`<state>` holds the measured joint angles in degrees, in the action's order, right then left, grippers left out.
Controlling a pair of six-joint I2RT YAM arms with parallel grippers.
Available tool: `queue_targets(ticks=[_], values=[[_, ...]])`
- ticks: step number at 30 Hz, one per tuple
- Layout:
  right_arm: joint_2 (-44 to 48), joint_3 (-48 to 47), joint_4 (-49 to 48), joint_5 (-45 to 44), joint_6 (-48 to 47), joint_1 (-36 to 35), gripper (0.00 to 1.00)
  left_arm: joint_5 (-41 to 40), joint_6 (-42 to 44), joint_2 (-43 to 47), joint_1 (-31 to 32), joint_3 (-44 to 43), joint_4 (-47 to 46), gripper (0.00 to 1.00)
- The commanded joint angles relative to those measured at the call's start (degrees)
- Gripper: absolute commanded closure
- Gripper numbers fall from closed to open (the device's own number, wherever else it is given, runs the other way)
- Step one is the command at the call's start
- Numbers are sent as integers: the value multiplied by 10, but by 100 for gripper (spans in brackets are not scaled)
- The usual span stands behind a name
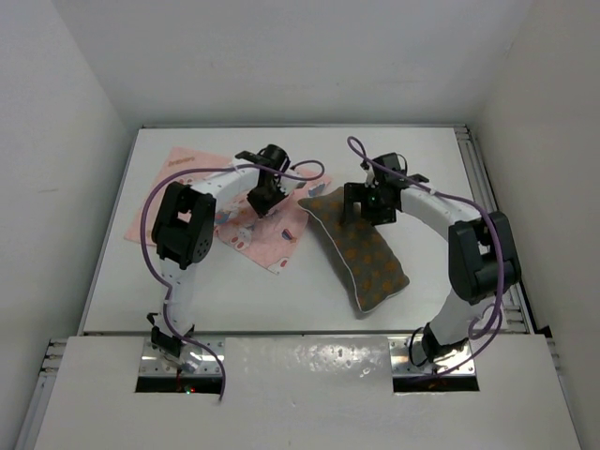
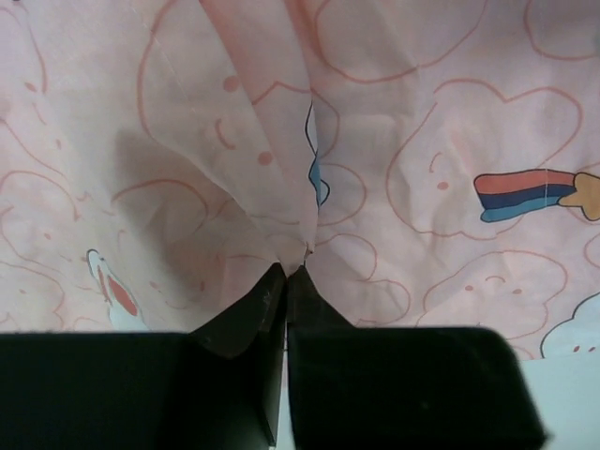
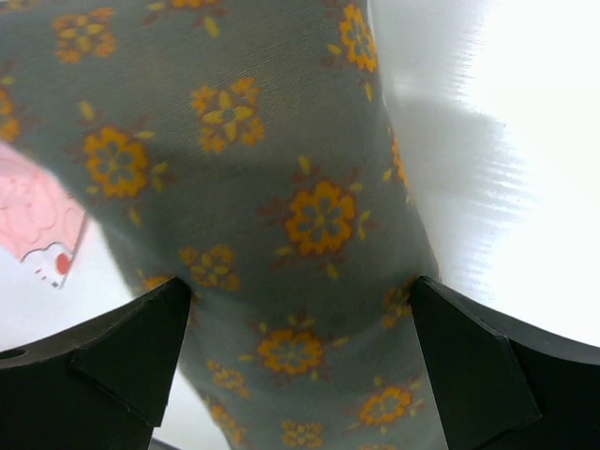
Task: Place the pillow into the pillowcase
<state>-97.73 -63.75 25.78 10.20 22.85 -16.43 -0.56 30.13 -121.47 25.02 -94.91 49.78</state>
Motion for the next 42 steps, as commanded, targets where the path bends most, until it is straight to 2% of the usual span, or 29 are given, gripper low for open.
queue_targets(ticks=[1, 3, 4, 5, 6, 8, 13, 16, 19, 20, 23, 26, 29, 36, 42], values=[[-25, -25, -9, -25, -9, -9, 1, -12, -5, 31, -7, -30, -3, 100], [-43, -32, -5, -20, -15, -14, 7, 1, -6, 36, -9, -59, 13, 100], [-47, -36, -3, -13, -23, -17, 33, 3, -6, 40, -8, -69, 21, 100], [-48, -36, -2, -2, -24, -21, 50, 3, -6, 42, -10, -83, 33, 100], [-45, -34, -6, 0, -24, -23, 71, 3, -5, 46, -11, -102, 38, 100], [-33, -26, -19, 0, -25, -24, 100, 18, -2, 55, -13, -117, 50, 100], [47, -20, -47, 14, -32, -16, 100, 33, 4, 69, -23, -123, 66, 100], [100, -18, -93, 41, -26, -13, 100, 36, -10, 68, -30, -122, 67, 100], [131, -19, -185, 51, -1, -31, 100, 84, -17, 76, -36, -142, 84, 100], [131, -23, -222, 48, 9, -35, 100, 99, -17, 82, -37, -149, 85, 100], [100, -47, -254, 33, 39, -60, 100, 149, -8, 108, -38, -152, 88, 100], [45, -80, -247, -2, 47, -85, 100, 188, -6, 129, -39, -150, 85, 100], [12, -92, -224, 1, 54, -105, 100, 212, -27, 133, -56, -150, 70, 100], [35, -9, -242, 1, 30, -147, 100, 269, -70, 125, -103, -160, 54, 100], [-18, -44, -204, -28, 16, -200, 100, 375, -43, 124, -98, -171, 92, 100]])
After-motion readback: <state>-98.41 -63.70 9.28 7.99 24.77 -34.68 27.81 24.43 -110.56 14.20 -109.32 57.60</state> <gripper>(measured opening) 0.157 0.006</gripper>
